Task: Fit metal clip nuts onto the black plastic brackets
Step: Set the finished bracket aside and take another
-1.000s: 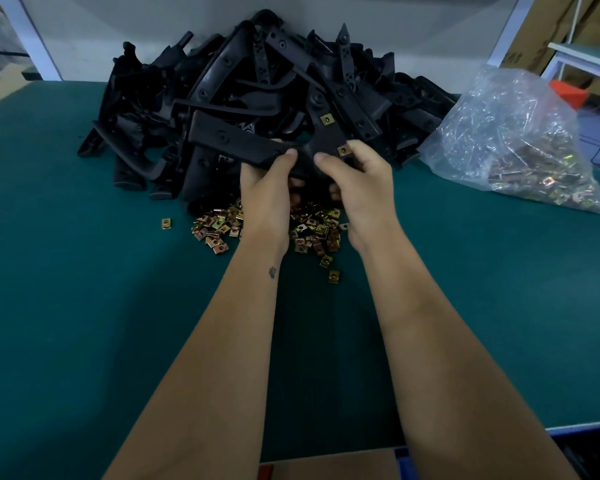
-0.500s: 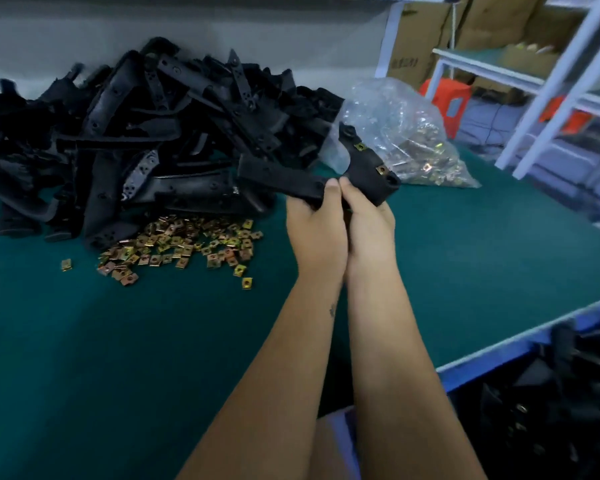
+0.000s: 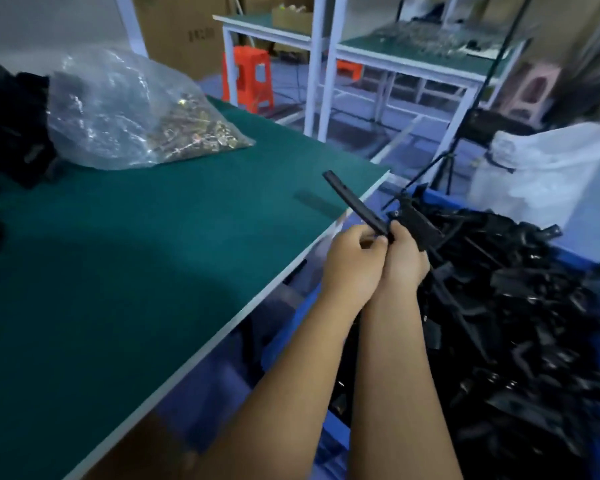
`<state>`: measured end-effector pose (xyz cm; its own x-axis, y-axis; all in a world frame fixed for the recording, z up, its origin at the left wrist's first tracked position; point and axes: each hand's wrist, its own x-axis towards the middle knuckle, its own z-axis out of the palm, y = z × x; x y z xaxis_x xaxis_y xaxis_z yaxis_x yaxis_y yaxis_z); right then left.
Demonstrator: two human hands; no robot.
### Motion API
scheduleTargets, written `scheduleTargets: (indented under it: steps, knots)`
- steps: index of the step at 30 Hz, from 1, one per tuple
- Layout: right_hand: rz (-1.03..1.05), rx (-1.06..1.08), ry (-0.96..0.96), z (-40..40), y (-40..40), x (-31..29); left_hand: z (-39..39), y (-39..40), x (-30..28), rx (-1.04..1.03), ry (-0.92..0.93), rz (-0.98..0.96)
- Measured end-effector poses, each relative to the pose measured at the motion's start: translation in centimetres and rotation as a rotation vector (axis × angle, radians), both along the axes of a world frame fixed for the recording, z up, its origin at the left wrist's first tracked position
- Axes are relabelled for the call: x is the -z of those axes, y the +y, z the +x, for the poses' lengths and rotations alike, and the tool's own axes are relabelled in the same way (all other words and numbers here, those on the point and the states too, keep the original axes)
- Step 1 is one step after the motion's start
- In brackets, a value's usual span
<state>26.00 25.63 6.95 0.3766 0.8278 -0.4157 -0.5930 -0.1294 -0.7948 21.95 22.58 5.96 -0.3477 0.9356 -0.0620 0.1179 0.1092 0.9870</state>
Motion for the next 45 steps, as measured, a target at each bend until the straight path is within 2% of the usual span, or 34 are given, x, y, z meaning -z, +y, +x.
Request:
scheduleTargets:
  steps: [2,4,8,11,14,20,24,27,30,32,37,40,43,45]
  knots:
    - [-0.024,0.12,0.035,2.1,0.8,0.6,0.7,0.1,1.1,0.163,0.01,-0.046]
    - [-0.026,0.131,0.07,3.4,1.6,0.9,0.5,0.0,1.8,0.256,0.026,-0.049]
    - [-0.268,0.176,0.123,4.2,2.4,1.8,-0.9,-0.3,1.9,0.245,0.014,-0.045]
    - [-0.288,0.099,0.133,2.2,2.3,1.2,-1.9,-0.5,1.2,0.196,-0.046,0.017]
    - [-0.15,0.012,0.019,-1.3,1.7,-0.1,-3.1,-1.0,-0.6,0.108,-0.132,0.153]
    - [0.222,-0.146,-0.163,-11.1,-1.0,-4.3,-9.5,-3.3,-4.5,-0.166,-0.161,0.358]
    - [0.389,-0.411,-0.182,-19.0,-4.7,-6.1,-16.3,-6.8,-5.7,-0.377,-0.317,0.415]
    - [0.48,-0.693,-0.219,-25.1,-8.4,-5.9,-21.6,-10.6,-5.6,-0.612,-0.299,0.432]
    - [0.534,-0.944,-0.31,-30.3,-12.2,-5.0,-25.9,-14.5,-4.6,-0.83,-0.276,0.434]
    - [0.58,-1.044,-0.393,-32.8,-14.2,-3.7,-28.4,-17.0,-3.7,-0.944,-0.178,0.399]
    - [0.749,-1.229,-0.776,-35.0,-15.0,-0.5,-32.9,-21.5,-1.4,-1.169,-0.067,0.33]
    - [0.784,-1.292,-0.853,-35.6,-14.8,0.0,-34.0,-22.0,-0.4,-1.188,-0.02,0.265]
    - [0.876,-1.307,-1.081,-36.3,-14.6,0.5,-34.7,-21.5,-0.2,-1.107,0.114,0.15]
    - [0.917,-1.256,-1.216,-36.7,-14.5,0.6,-34.9,-21.4,-0.1,-1.101,0.119,0.153]
